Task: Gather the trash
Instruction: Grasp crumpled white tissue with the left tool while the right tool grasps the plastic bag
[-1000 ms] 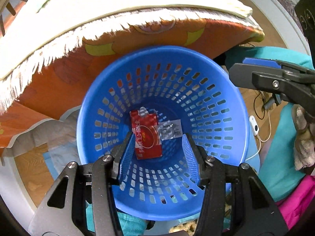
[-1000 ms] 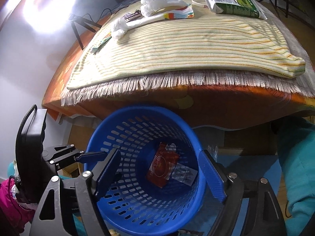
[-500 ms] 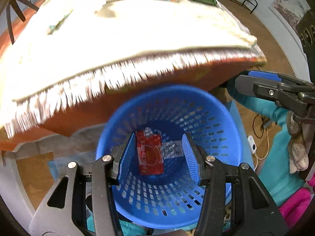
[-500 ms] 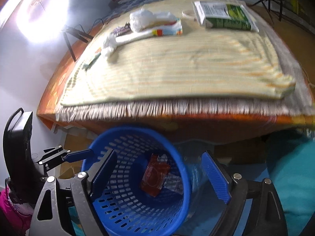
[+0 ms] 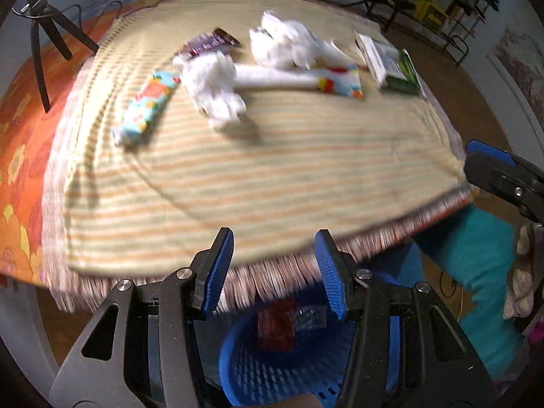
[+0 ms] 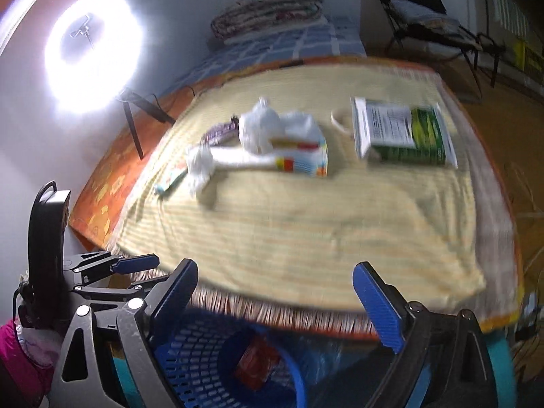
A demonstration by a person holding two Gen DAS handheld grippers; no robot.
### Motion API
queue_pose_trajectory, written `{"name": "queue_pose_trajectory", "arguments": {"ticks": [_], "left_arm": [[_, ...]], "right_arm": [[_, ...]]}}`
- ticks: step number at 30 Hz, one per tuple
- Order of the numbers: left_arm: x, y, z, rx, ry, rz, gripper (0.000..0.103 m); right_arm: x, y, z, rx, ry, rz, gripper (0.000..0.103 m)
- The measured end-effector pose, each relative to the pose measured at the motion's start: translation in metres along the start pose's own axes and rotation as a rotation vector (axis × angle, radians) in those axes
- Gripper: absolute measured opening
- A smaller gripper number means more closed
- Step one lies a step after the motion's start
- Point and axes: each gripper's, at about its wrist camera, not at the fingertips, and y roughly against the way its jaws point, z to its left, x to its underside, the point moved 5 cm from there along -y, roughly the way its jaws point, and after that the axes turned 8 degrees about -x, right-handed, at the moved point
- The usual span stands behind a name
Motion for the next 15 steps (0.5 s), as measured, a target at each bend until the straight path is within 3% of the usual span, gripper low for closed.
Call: {"name": "queue_pose_trajectory", "arguments": {"ticks": [8,15], "left_arm": [[-0.043,-0.018,0.03,0.028,0.133,-0.017,0.051],[-0.07,-0.035,0.051,0.097,0.266,-0.008,0.051]], "right_arm": [[-0.059,-0.015,-0.003,-0.018,0.0,-0.016,0.094],[-0.111,-0.053,0.0,-0.045,-0.001,0.007,0.094]]}}
